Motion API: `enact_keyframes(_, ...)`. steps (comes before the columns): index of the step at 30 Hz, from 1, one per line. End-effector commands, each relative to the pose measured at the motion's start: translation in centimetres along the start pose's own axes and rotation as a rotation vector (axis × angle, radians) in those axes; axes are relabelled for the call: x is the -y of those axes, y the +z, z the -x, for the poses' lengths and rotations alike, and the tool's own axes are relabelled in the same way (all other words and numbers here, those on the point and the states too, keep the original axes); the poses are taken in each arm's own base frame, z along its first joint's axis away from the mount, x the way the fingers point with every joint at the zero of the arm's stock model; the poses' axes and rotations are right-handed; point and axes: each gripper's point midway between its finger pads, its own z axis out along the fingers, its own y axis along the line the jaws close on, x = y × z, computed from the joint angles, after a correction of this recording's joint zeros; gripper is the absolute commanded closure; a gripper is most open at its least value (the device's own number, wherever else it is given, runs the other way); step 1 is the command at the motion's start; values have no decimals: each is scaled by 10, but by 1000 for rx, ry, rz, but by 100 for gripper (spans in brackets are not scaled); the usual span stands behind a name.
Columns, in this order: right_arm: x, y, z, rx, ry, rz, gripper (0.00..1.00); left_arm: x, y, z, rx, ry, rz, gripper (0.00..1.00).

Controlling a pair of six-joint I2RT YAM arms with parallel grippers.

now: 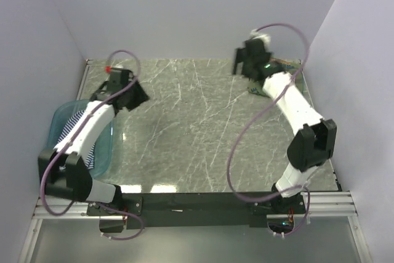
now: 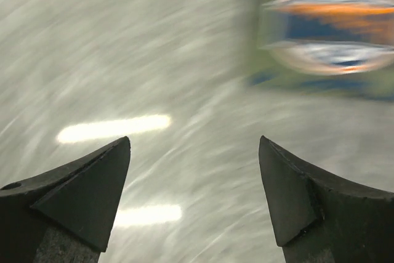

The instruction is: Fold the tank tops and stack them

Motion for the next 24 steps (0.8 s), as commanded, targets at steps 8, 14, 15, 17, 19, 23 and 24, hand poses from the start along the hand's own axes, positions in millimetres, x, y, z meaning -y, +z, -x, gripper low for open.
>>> enact_keyframes(8,-171,-89,-132,-130,-123,460,10,-184,-86,68,431,-531,505,36)
enact_keyframes(14,-193,-119,-172,-181,-200,528,11,-252,-57,69,404,-709,654,35)
enact_keyframes(15,-192,-123,-181,-192,-211,533,11,-258,-50,67,386,-715,668,35)
enact_keyframes(17,-191,-132,-181,-181,-205,543,11,-269,-31,65,331,-715,707,34)
enact_keyframes(19,-193,-141,-190,-184,-208,576,11,-285,-22,60,296,-721,780,31)
enact_keyframes(23,-189,-143,-200,-182,-214,570,11,-299,-9,55,268,-717,834,31)
enact_keyframes(24,-186,-140,-204,-187,-213,560,11,-301,-6,54,258,-709,837,32)
